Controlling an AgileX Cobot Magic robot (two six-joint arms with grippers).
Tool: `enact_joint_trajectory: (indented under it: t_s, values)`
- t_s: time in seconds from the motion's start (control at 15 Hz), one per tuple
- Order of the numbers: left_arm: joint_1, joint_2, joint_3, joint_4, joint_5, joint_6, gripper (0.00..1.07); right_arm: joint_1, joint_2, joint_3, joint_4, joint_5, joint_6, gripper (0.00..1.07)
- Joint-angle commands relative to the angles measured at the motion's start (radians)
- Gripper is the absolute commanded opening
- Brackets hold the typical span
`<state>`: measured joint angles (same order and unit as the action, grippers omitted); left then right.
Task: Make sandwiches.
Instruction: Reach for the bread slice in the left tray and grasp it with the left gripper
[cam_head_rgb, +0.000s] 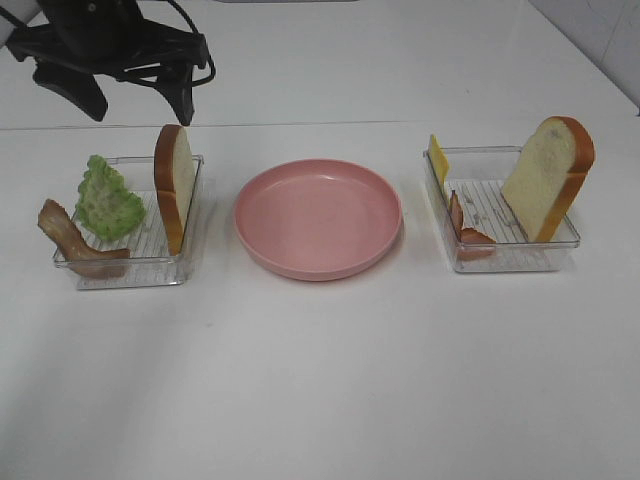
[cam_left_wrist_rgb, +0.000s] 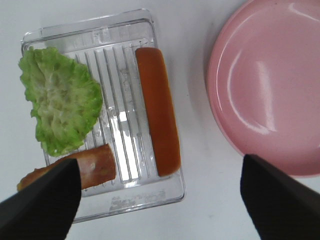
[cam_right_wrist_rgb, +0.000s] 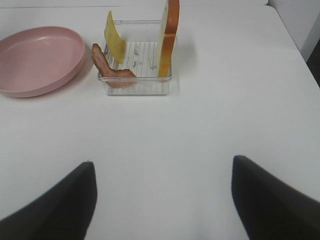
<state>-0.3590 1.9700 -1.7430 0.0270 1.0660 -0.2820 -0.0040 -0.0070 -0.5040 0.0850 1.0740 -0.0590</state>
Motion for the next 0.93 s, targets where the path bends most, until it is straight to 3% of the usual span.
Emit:
enact_joint_trajectory:
  t_s: [0.07,0.53,0.93]
  values:
    - [-0.006,0.072,-0.037,0.018,-0.007,-0.042,0.81,-0.008,-0.013,0.0,0.003,-0.013,-0.007,0.71]
    - [-0.006,0.185,-0.043,0.021,-0.091,-0.059,0.79,-0.008,-0.013,0.0,0.003,-0.013,-0.007,0.71]
    - [-0.004,0.19,-0.043,0.033,-0.141,-0.059,0.48,-0.008,-0.013,0.0,0.003,-0.013,-0.007,0.71]
